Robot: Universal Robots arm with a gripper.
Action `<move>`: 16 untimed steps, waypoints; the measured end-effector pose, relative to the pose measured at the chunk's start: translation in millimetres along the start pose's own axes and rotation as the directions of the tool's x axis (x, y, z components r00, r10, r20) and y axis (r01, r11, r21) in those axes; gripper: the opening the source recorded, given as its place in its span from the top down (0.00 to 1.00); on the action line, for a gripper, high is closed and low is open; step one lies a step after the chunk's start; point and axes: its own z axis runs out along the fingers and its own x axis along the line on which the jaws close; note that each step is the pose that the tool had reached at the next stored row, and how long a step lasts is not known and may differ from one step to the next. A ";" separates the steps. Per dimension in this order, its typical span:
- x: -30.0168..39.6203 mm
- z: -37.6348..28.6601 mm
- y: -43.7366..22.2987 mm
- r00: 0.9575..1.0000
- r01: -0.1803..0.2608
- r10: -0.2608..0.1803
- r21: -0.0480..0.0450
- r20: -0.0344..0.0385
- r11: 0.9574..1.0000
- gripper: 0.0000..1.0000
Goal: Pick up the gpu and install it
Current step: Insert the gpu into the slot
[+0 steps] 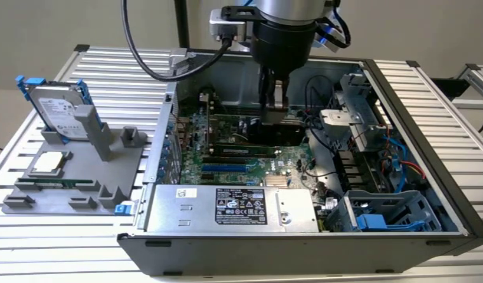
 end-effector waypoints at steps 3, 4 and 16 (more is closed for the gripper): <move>-0.1 2.1 0.0 1.000 0.000 0.000 0.000 0.000 1.000 1.00; -0.2 2.8 0.0 1.000 0.000 0.000 0.000 0.000 1.000 1.00; -0.5 10.5 0.0 1.000 0.000 0.000 0.000 0.000 1.000 1.00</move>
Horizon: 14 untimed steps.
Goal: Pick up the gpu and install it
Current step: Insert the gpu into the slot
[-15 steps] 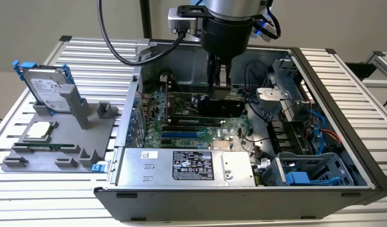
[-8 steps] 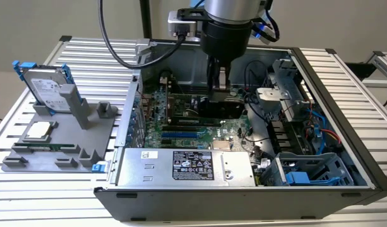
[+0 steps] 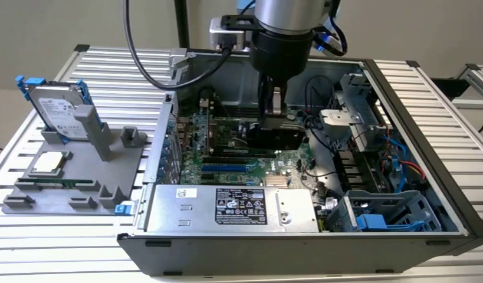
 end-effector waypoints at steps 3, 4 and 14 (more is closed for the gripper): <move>-0.1 1.7 0.0 1.000 0.000 0.000 0.000 0.000 1.000 1.00; -0.1 2.3 0.0 1.000 0.000 0.000 0.000 0.000 1.000 1.00; -0.4 7.5 0.0 1.000 0.000 0.000 0.000 0.000 1.000 1.00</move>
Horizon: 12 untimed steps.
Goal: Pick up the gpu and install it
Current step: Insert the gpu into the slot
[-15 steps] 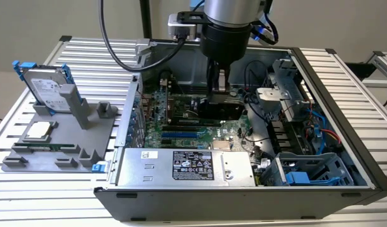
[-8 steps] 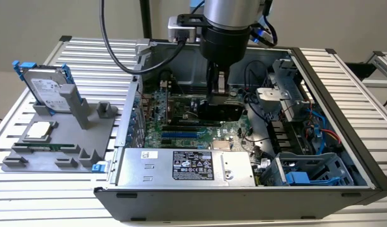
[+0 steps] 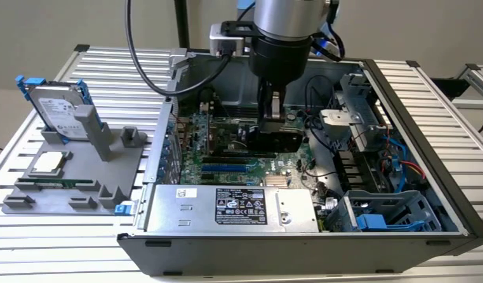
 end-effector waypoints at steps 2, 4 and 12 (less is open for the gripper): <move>-0.1 0.9 0.0 1.000 0.000 0.000 0.000 0.000 1.000 1.00; -0.1 1.9 0.0 1.000 0.000 0.000 0.000 0.000 1.000 1.00; -0.3 6.2 0.0 1.000 0.000 0.000 0.000 0.000 1.000 1.00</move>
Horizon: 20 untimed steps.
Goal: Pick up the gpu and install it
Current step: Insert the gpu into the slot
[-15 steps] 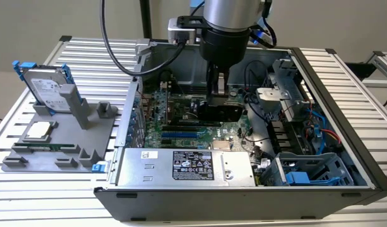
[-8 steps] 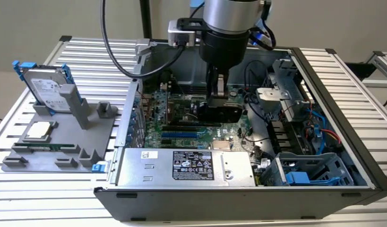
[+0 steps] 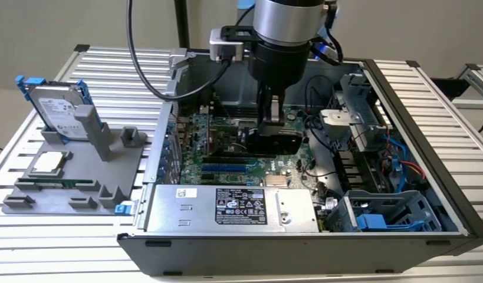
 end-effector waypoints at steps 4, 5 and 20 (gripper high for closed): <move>-0.1 2.3 0.0 1.000 0.000 0.000 0.000 0.000 1.000 1.00; -0.2 2.9 0.0 1.000 0.000 0.000 0.000 0.000 1.000 1.00; -0.4 7.7 0.0 1.000 0.000 0.000 0.000 0.000 1.000 1.00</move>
